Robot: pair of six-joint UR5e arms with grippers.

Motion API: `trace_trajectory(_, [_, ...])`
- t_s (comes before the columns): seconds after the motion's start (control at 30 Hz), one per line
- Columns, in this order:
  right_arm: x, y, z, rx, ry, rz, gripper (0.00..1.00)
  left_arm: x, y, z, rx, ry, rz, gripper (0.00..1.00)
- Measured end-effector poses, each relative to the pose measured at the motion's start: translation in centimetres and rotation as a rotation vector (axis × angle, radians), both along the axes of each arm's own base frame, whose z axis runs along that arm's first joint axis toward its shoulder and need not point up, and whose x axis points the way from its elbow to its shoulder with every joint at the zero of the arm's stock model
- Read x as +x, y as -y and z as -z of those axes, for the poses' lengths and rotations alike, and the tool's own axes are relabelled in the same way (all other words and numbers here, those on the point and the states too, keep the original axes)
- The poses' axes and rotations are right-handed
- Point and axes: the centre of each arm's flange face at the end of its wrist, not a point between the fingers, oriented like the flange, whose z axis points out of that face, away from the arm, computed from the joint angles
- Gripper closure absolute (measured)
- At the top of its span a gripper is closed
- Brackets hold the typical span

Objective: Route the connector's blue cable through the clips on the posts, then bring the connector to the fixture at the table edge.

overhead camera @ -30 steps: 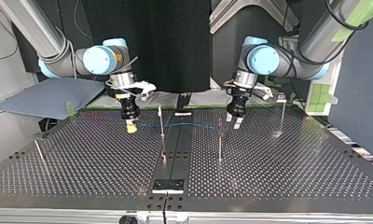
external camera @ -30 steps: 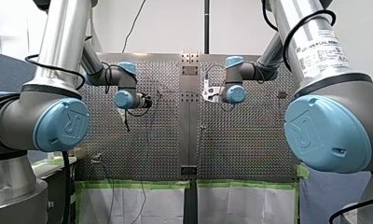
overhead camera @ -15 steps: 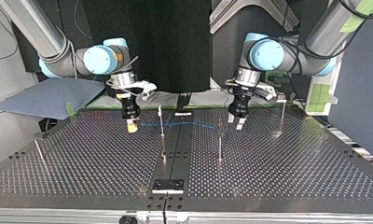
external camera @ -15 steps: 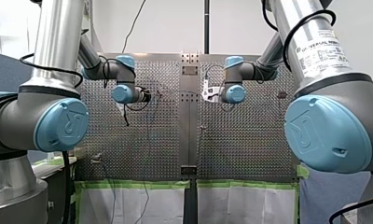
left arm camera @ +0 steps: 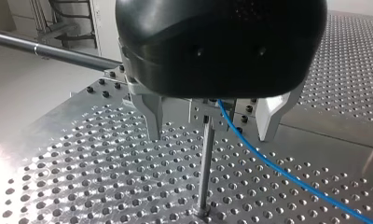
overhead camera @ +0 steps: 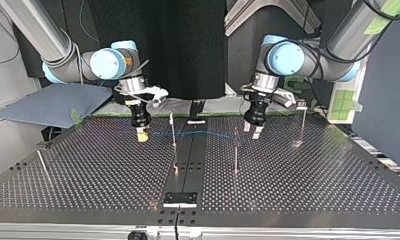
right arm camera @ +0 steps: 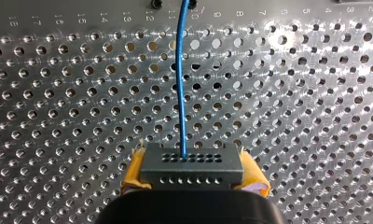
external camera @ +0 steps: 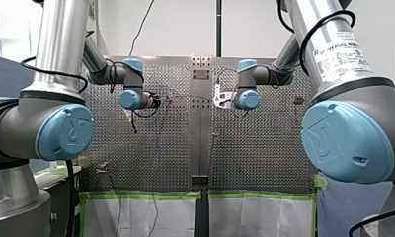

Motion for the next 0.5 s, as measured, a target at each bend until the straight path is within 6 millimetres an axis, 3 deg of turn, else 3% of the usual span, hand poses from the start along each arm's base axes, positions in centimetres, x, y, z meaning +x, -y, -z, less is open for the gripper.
trace_trajectory(0.33, [0.1,-0.1,0.0,0.002,-0.002,-0.002,1.0,-0.1,0.4,-0.3,0.001,0.016,0.029,0.0])
trace_trajectory(0.5, [0.1,-0.1,0.0,0.002,-0.001,-0.003,1.0,-0.4,0.9,-1.4,-0.003,0.048,0.059,0.0])
